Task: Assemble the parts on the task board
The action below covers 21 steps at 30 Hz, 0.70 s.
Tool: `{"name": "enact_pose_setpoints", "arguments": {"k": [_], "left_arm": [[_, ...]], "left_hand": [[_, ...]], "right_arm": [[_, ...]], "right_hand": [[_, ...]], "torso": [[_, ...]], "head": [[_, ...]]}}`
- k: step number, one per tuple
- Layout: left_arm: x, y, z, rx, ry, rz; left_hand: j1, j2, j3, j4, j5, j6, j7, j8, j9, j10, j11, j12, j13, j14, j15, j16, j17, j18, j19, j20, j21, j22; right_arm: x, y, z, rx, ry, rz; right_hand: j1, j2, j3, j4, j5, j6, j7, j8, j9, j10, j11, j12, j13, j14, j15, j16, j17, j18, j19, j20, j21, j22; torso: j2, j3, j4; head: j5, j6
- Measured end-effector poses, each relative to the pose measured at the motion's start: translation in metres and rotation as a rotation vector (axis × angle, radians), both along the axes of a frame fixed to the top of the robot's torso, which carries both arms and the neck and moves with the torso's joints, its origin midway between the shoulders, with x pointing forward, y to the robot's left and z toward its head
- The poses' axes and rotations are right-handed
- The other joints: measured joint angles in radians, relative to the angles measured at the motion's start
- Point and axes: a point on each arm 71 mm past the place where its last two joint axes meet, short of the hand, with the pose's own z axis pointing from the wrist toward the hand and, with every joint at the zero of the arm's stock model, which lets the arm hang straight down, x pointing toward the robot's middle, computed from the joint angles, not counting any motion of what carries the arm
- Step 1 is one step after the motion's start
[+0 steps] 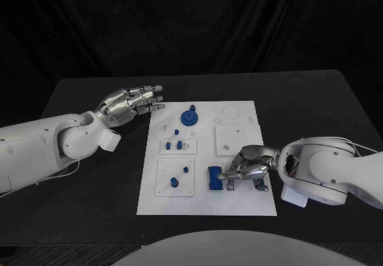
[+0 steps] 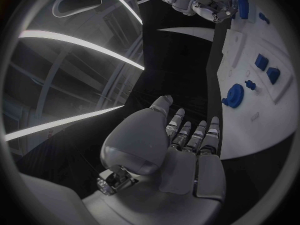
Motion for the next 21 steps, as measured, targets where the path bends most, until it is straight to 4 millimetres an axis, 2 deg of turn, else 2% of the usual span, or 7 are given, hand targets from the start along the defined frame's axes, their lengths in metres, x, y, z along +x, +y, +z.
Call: {"name": "enact_pose_setpoints", "arguments": {"k": [3,9,15,16,19,20,21], "left_arm": [[0.000,0.000,0.000,0.001,0.001,0.000],[0.000,0.000,0.000,0.003,0.003,-0.001],[0.000,-0.003,-0.001,0.003,0.005,-0.005],[0.000,-0.003,-0.001,0.003,0.005,-0.005],[0.000,-0.003,-0.001,0.004,0.006,-0.005],[0.000,-0.003,-0.001,0.004,0.006,-0.005],[0.000,-0.003,-0.001,0.005,0.006,-0.005]], "left_hand": [[0.000,0.000,0.004,-0.004,0.000,0.006,-0.001,0.002,0.000,0.000,0.000,0.004,0.000,0.000,0.000,0.001,0.000,0.000,0.000,0.000,0.000,0.000],[-0.004,-0.004,0.006,-0.006,0.000,0.015,0.000,0.004,0.002,0.005,0.005,0.010,0.001,0.007,0.000,0.005,0.001,0.000,0.002,0.002,0.000,0.002],[-0.009,-0.009,0.012,-0.007,0.000,0.022,0.000,0.008,0.002,0.010,0.010,0.018,0.003,0.009,0.002,0.013,0.002,0.000,0.007,0.000,0.004,0.003],[-0.009,-0.009,0.012,-0.007,0.000,0.022,0.000,0.008,0.002,0.010,0.010,0.018,0.003,0.011,0.003,0.016,0.002,0.000,0.007,0.000,0.004,0.003],[-0.012,-0.007,0.012,-0.007,0.000,0.024,0.002,0.008,0.002,0.010,0.010,0.018,0.003,0.011,0.003,0.016,0.002,-0.001,0.007,0.000,0.004,0.003],[-0.012,-0.006,0.012,-0.007,0.000,0.025,0.003,0.008,0.002,0.010,0.010,0.018,0.003,0.011,0.003,0.016,0.002,-0.014,0.007,0.000,0.004,0.002],[-0.012,-0.006,0.012,-0.007,0.000,0.025,0.003,0.008,0.002,0.010,0.010,0.018,0.003,0.011,0.003,0.016,0.002,-0.016,0.007,0.000,0.004,0.002]], "right_arm": [[0.007,-0.010,0.017,0.012,-0.052,-0.025],[0.021,-0.028,0.045,-0.005,-0.127,-0.069],[0.030,-0.048,0.050,-0.113,-0.164,-0.073],[0.032,-0.052,0.050,-0.144,-0.176,-0.066],[0.035,-0.058,0.049,-0.210,-0.203,-0.049],[0.035,-0.059,0.049,-0.234,-0.215,-0.043],[0.036,-0.061,0.049,-0.251,-0.222,-0.038]], "right_hand": [[0.002,0.002,-0.004,-0.004,0.019,-0.005,-0.005,0.025,0.022,-0.001,-0.006,0.000,0.000,-0.003,-0.004,0.000,0.000,0.000,0.003,-0.003,0.011,0.000],[0.002,0.002,-0.014,0.000,0.011,-0.011,-0.011,0.030,0.030,-0.001,-0.006,0.000,0.000,-0.003,-0.004,0.000,0.000,0.000,0.003,-0.003,0.001,0.000],[0.037,0.007,-0.015,-0.015,0.050,0.015,-0.021,0.036,0.028,-0.001,-0.013,0.000,0.000,-0.003,-0.011,-0.015,0.000,0.001,0.000,-0.007,-0.033,0.000],[0.042,0.012,-0.014,-0.017,0.054,0.028,-0.023,0.035,0.023,0.000,-0.014,0.000,0.000,-0.002,-0.012,-0.019,0.000,0.010,-0.004,-0.010,-0.042,0.000],[0.052,0.013,-0.014,-0.017,0.072,0.060,-0.028,0.016,0.005,-0.001,-0.020,0.000,0.000,-0.003,-0.018,-0.020,0.000,0.017,-0.005,-0.011,-0.055,0.001],[0.053,0.012,-0.014,-0.017,0.080,0.076,-0.031,0.005,-0.005,0.001,-0.022,0.000,0.000,-0.003,-0.018,-0.023,0.000,0.017,-0.005,-0.011,-0.057,0.001],[0.054,0.014,-0.014,-0.017,0.081,0.083,-0.032,0.001,-0.008,0.002,-0.024,0.000,0.000,-0.003,-0.018,-0.023,0.000,0.017,-0.005,-0.011,-0.057,0.001]], "torso": [[0.000,0.0001,0.0000],[0.000,0.0006,-0.0001],[0.000,0.0004,0.0000],[0.000,0.0001,0.0000],[-0.001,-0.0012,0.0003],[-0.001,-0.0017,0.0003],[-0.001,-0.0020,0.0003]], "head": [[-0.002,0.000],[-0.008,0.000],[-0.014,0.000],[-0.014,0.000],[-0.015,0.000],[-0.015,0.000],[-0.015,0.000]]}}
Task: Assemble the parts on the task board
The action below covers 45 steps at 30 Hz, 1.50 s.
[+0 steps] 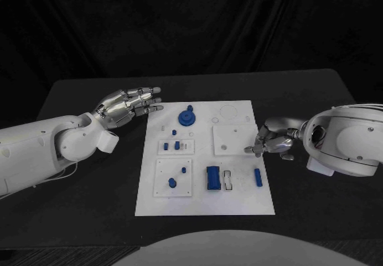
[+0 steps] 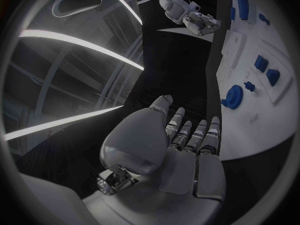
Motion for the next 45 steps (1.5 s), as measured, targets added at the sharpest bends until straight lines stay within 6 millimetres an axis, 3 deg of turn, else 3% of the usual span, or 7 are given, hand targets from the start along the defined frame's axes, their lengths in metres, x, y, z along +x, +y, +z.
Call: {"name": "enact_pose_setpoints", "arguments": {"k": [6,14,28,34,45], "left_arm": [[0.000,0.000,0.000,0.001,0.001,0.000],[0.000,0.000,0.000,0.002,0.002,0.000],[0.000,0.000,0.000,0.005,0.004,-0.001],[0.000,0.000,-0.001,0.006,0.006,-0.001],[0.000,0.000,-0.001,0.008,0.009,-0.003]], "left_hand": [[-0.001,0.001,0.003,-0.003,0.004,0.003,-0.003,0.004,0.001,0.004,0.004,0.006,0.000,0.004,-0.004,0.000,0.000,0.000,0.000,0.000,0.000,0.000],[-0.001,0.001,0.003,-0.003,0.004,0.003,-0.003,0.004,0.001,0.004,0.004,0.006,0.000,0.004,-0.004,0.000,0.000,0.000,0.000,0.000,0.000,0.000],[-0.001,0.001,0.003,-0.003,0.004,0.003,-0.003,0.004,0.001,0.004,0.004,0.006,0.001,0.004,-0.004,0.000,0.000,0.000,0.000,0.000,0.000,0.000],[-0.001,0.001,0.003,-0.003,0.004,0.003,-0.003,0.004,0.001,0.004,0.004,0.006,0.001,0.004,-0.004,0.000,0.000,0.000,0.000,0.000,0.000,0.000],[-0.001,0.001,0.006,-0.006,0.004,0.003,-0.003,0.004,0.001,0.004,0.004,0.005,0.001,0.004,-0.004,0.000,0.000,0.001,0.000,0.000,0.000,0.000]], "right_arm": [[-0.001,-0.006,-0.004,-0.076,-0.022,0.013],[-0.007,-0.009,-0.012,-0.126,-0.024,0.029],[-0.015,-0.004,-0.022,-0.160,-0.011,0.064],[-0.017,0.000,-0.026,-0.170,0.002,0.084],[-0.023,0.007,-0.041,-0.205,0.043,0.131]], "right_hand": [[0.005,0.000,-0.005,0.005,-0.002,0.051,-0.009,-0.028,-0.023,-0.001,-0.006,0.000,0.000,0.001,-0.006,0.000,0.000,0.000,0.003,-0.009,0.000,0.000],[0.001,0.005,-0.018,0.024,-0.049,0.090,-0.013,-0.071,-0.051,-0.003,-0.011,0.000,0.000,0.001,-0.013,0.000,0.000,0.000,0.010,-0.016,0.004,0.000],[-0.018,0.009,-0.046,0.051,-0.126,0.135,-0.007,-0.161,-0.114,-0.003,-0.011,0.000,0.000,0.001,-0.013,0.000,0.000,-0.001,0.010,-0.015,0.004,0.000],[-0.001,-0.007,-0.059,0.032,-0.129,0.138,-0.003,-0.208,-0.147,-0.003,-0.011,0.000,0.001,0.001,-0.013,0.000,0.000,-0.001,0.010,-0.015,-0.011,0.000],[0.048,-0.021,-0.066,-0.007,-0.129,0.138,0.004,-0.255,-0.183,-0.004,-0.003,0.000,0.001,0.001,-0.012,-0.008,0.000,-0.001,0.010,-0.015,-0.040,-0.001]], "torso": [[0.000,0.0000,0.0006],[0.001,0.0019,0.0002],[0.001,0.0020,-0.0006],[0.001,0.0020,-0.0006],[0.001,0.0019,-0.0003]], "head": [[-0.005,0.000],[-0.012,0.000],[-0.014,0.000],[-0.015,0.000],[-0.014,0.000]]}}
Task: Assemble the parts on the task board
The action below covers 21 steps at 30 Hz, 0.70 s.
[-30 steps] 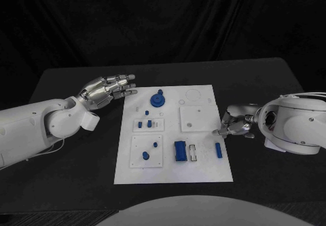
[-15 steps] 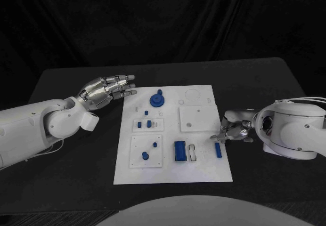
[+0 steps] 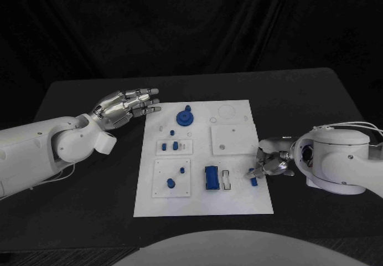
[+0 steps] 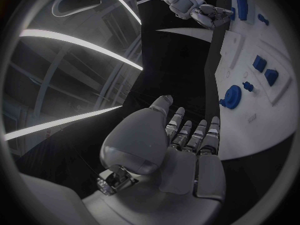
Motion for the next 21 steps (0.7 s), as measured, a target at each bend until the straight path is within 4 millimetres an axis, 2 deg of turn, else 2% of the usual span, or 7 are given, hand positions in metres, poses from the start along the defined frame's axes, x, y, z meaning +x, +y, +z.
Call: {"name": "enact_pose_setpoints", "arguments": {"k": [6,8,11,12,14,18,21], "left_arm": [[0.000,0.000,0.000,0.001,0.001,-0.001],[0.000,0.000,0.000,0.001,0.001,-0.001],[0.000,0.000,0.000,0.001,0.002,-0.001],[0.000,0.000,0.000,0.001,0.002,-0.002],[0.000,0.000,0.000,0.001,0.002,-0.002],[0.000,0.000,0.000,0.001,0.003,-0.003],[0.000,0.000,-0.001,0.002,0.004,-0.004]], "left_hand": [[0.000,0.000,0.000,0.000,0.000,0.000,0.000,0.000,0.000,0.002,0.002,-0.001,0.000,0.000,0.000,0.000,0.000,0.000,0.000,0.000,0.000,0.000],[0.000,0.000,0.000,0.000,0.000,0.000,0.000,0.000,0.000,0.003,0.003,-0.001,0.000,0.000,0.000,0.000,0.000,0.000,0.000,0.000,0.000,0.000],[0.000,0.000,0.000,0.000,0.000,0.000,0.000,0.000,0.000,0.003,0.003,-0.001,0.000,0.000,0.000,0.000,0.000,0.000,0.000,0.000,0.000,0.000],[0.000,0.000,0.000,0.000,0.000,0.000,0.000,0.000,0.000,0.003,0.003,-0.001,0.000,0.000,0.000,0.000,0.000,0.000,0.000,0.000,0.000,0.000],[0.000,0.000,0.000,0.000,0.000,0.000,0.000,0.000,0.000,0.003,0.003,-0.001,0.000,0.000,0.000,0.000,0.000,0.000,0.000,0.000,0.000,0.000],[-0.003,-0.003,0.003,0.003,0.000,0.000,0.000,0.000,0.000,0.003,0.003,-0.001,0.000,0.000,0.000,0.004,0.000,0.000,0.000,0.000,0.000,0.000],[-0.004,-0.004,0.003,0.003,0.000,0.000,0.000,0.000,0.000,0.003,0.003,-0.001,0.000,0.000,0.000,0.004,0.000,0.000,0.000,0.000,0.000,0.000]], "right_arm": [[0.000,0.003,-0.003,-0.032,0.005,0.032],[0.000,0.004,-0.004,-0.040,0.003,0.041],[0.000,0.007,-0.007,-0.048,0.007,0.052],[0.000,0.007,-0.008,-0.049,0.007,0.054],[0.000,0.009,-0.008,-0.048,0.006,0.058],[-0.001,0.012,-0.008,-0.033,0.003,0.063],[-0.001,0.012,-0.008,-0.019,0.000,0.054]], "right_hand": [[0.013,0.000,0.002,-0.015,0.008,0.004,0.007,-0.009,0.000,0.000,0.000,0.000,0.000,0.000,0.006,-0.009,0.000,0.000,0.000,0.000,-0.017,0.000],[0.047,-0.002,0.006,-0.038,0.029,0.004,0.008,-0.009,0.010,0.000,0.000,0.000,0.000,0.000,0.006,-0.011,0.000,0.000,-0.004,0.004,-0.028,0.000],[0.082,-0.005,0.017,-0.066,0.075,0.006,0.010,-0.014,0.175,0.000,0.000,0.000,0.000,0.000,0.006,-0.011,0.000,0.000,-0.004,0.004,-0.032,0.000],[0.089,-0.008,0.020,-0.074,0.088,0.007,0.011,-0.014,0.191,0.000,0.000,0.000,0.000,0.000,0.006,-0.011,0.000,0.000,-0.004,0.004,-0.033,0.000],[0.117,-0.012,0.031,-0.098,0.130,0.009,0.013,-0.015,0.191,0.000,0.000,0.000,0.000,0.000,0.006,-0.016,0.000,0.000,-0.004,0.004,-0.039,0.000],[0.177,-0.025,0.021,-0.108,0.238,-0.003,0.025,-0.016,0.191,0.002,0.009,0.000,0.000,0.000,0.013,-0.016,0.000,0.000,-0.004,0.004,-0.058,0.000],[0.194,-0.042,0.021,-0.108,0.285,-0.008,0.029,-0.016,0.191,0.001,0.019,0.000,0.000,-0.001,0.016,-0.023,0.000,0.000,-0.007,0.007,-0.061,0.000]], "torso": [[0.000,-0.0001,0.0001],[0.000,-0.0001,0.0001],[0.000,-0.0001,0.0001],[0.000,-0.0001,0.0001],[0.000,-0.0001,0.0001],[0.000,0.0000,0.0000],[0.000,0.0000,0.0000]], "head": [[0.001,0.000],[0.001,0.000],[0.002,0.000],[0.001,0.000],[0.000,0.000],[0.000,0.000],[0.001,0.000]]}}
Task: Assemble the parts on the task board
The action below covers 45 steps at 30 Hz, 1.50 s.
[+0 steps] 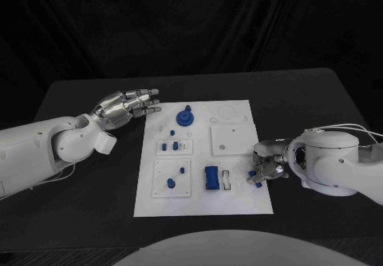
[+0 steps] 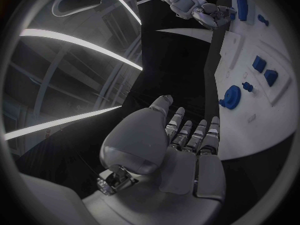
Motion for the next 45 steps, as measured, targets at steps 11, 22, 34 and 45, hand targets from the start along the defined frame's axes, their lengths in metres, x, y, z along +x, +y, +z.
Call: {"name": "enact_pose_setpoints", "arguments": {"k": [11,22,34,45], "left_arm": [[0.000,0.000,-0.001,0.000,0.004,-0.005],[0.000,0.000,-0.001,0.001,0.006,-0.006],[0.000,-0.002,-0.002,0.004,0.011,-0.012],[-0.001,-0.002,-0.002,0.006,0.015,-0.015]], "left_hand": [[0.000,0.000,0.001,-0.001,0.000,0.000,0.000,0.000,0.000,0.000,0.000,0.003,0.000,0.000,0.000,0.000,0.001,0.000,0.000,0.000,0.000,-0.002],[0.000,0.000,0.003,-0.003,0.000,0.000,0.000,0.000,0.000,0.000,0.000,0.004,0.000,0.004,0.004,0.000,0.001,0.000,0.000,0.000,0.000,-0.002],[0.000,0.000,0.003,-0.003,0.000,0.000,0.000,0.000,0.000,0.000,0.000,0.004,0.000,0.004,0.004,0.000,0.001,0.000,0.000,0.000,0.000,-0.002],[0.000,0.000,0.003,-0.003,0.000,0.000,0.000,0.000,0.000,0.003,0.003,0.004,0.000,0.004,0.004,0.000,0.000,0.000,0.000,0.000,0.000,-0.002]], "right_arm": [[-0.004,-0.001,-0.003,0.159,0.041,-0.124],[-0.009,0.000,-0.008,0.413,0.225,-0.341],[-0.007,0.006,-0.016,0.550,0.401,-0.487],[0.000,0.016,-0.020,0.554,0.414,-0.486]], "right_hand": [[-0.052,-0.014,0.134,0.050,0.122,-0.014,0.028,-0.090,0.058,-0.001,0.020,0.000,0.000,0.001,0.022,0.000,0.000,0.000,-0.002,0.019,0.026,0.000],[-0.120,-0.015,0.294,-0.078,0.138,-0.005,0.027,-0.105,-0.346,-0.003,0.022,0.000,0.000,0.001,0.023,0.008,0.000,0.000,-0.002,0.019,0.041,0.001],[-0.153,-0.011,0.332,-0.108,0.115,-0.001,0.023,-0.101,-0.337,-0.003,0.022,0.000,0.000,0.000,0.025,0.008,0.000,0.000,-0.002,0.019,0.045,0.001],[-0.171,0.004,0.334,-0.110,0.039,-0.009,0.016,-0.078,-0.317,-0.003,0.022,0.000,0.000,0.001,0.026,0.008,0.000,0.000,-0.002,0.019,0.045,0.000]], "torso": [[0.000,0.0003,0.0000],[0.000,0.0003,0.0001],[0.000,-0.0005,0.0006],[0.000,-0.0005,0.0005]], "head": [[0.006,0.000],[0.008,0.000],[0.006,0.000],[0.008,0.000]]}}
